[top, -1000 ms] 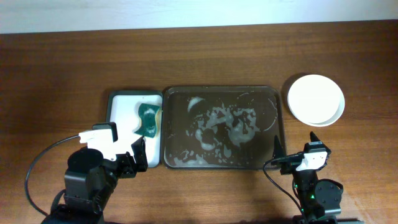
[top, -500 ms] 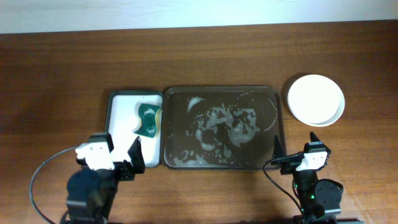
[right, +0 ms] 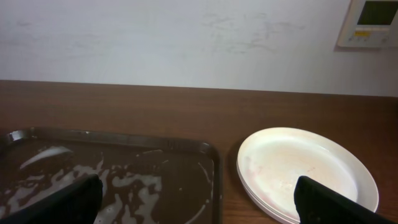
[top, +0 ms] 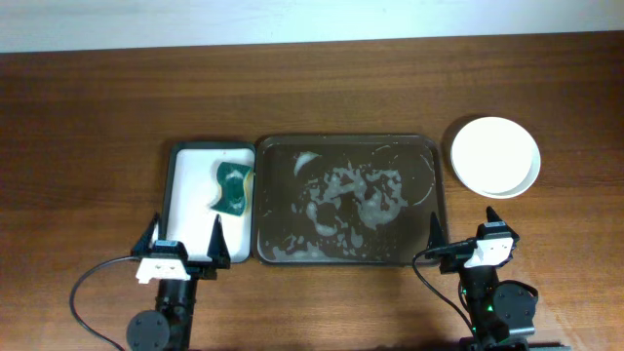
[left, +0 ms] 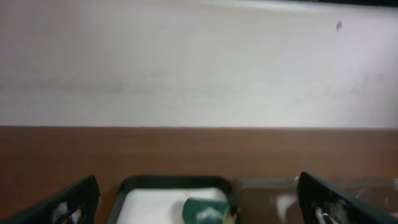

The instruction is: Clean dirty plates on tray and stack at the side

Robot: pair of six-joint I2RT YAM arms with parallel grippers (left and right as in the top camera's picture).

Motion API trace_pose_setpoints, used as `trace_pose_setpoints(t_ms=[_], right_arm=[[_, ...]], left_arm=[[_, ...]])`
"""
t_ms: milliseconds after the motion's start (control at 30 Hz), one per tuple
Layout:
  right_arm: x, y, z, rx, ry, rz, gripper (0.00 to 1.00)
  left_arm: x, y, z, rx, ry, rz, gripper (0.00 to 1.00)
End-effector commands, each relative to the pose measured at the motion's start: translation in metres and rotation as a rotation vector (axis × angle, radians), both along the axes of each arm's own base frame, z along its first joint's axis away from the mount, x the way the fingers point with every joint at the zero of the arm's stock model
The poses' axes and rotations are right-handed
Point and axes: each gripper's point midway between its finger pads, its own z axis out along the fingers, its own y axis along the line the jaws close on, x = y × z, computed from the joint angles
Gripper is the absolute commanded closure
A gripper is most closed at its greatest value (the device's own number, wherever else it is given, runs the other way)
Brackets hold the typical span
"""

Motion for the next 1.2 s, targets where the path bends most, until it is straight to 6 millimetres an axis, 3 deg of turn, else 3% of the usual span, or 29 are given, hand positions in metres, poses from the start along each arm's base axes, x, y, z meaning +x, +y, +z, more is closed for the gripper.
trace_pose_setpoints(t_ms=[0,33,1167], right_arm=[[0.0,-0.001,-0.002,-0.007,0.001,-0.007,0.01],[0.0,-0.001,-0.002,-0.007,0.001,-0.007,0.01],[0.0,-0.001,-0.002,-0.007,0.001,-0.007,0.01]], left_arm=[[0.001,0.001,-0.031,0.084,0.106,0.003,0.01],[0.0,0.001,-0.043,0.087,0.155,0.003,0.01],[0.0,0.001,-0.04,0.086,0.145,0.002,0.01]])
